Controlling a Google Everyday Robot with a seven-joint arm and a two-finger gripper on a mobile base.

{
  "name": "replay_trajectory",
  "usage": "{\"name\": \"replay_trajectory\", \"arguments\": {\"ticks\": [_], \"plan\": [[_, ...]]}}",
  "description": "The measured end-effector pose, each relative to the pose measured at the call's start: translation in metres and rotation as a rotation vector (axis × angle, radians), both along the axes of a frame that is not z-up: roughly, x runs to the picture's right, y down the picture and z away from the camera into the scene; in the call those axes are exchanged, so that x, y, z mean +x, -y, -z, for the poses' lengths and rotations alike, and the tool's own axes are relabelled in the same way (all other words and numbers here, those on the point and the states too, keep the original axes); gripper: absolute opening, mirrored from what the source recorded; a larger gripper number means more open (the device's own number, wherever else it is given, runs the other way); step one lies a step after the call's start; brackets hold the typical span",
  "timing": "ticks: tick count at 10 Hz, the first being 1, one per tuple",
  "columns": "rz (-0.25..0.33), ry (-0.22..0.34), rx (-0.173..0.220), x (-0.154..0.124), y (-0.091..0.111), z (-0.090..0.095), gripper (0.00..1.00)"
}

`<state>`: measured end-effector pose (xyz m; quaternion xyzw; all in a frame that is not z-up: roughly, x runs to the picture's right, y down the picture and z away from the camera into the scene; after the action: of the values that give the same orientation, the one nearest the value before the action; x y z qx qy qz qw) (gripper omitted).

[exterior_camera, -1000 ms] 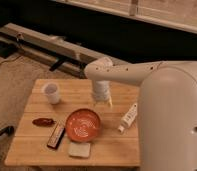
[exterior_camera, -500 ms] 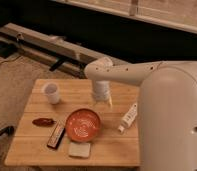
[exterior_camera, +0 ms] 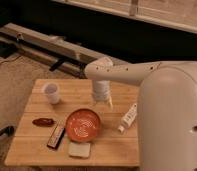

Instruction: Stand the bottle upright

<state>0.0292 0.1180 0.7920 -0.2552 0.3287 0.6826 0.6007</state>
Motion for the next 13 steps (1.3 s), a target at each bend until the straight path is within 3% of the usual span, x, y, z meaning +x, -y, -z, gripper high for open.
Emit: {"name": "replay_trajectory", "arguments": {"ticks": [2,3,7,11,13], "plan": [[-0.095,-0.128,-0.032,0.023,-0.014,-0.002,0.65],[-0.111,-0.192,-0.045,0.040,-0.024,-0.004,0.65],[-0.152,-0.338,-0.062,0.070,-0.041,-0.011,0.65],[-0.287,-0.426,-0.087,0.107,-0.057,-0.011,0.65],[-0.414,-0.423,-0.107,0.131,-0.066,-0.012,0.65]]}}
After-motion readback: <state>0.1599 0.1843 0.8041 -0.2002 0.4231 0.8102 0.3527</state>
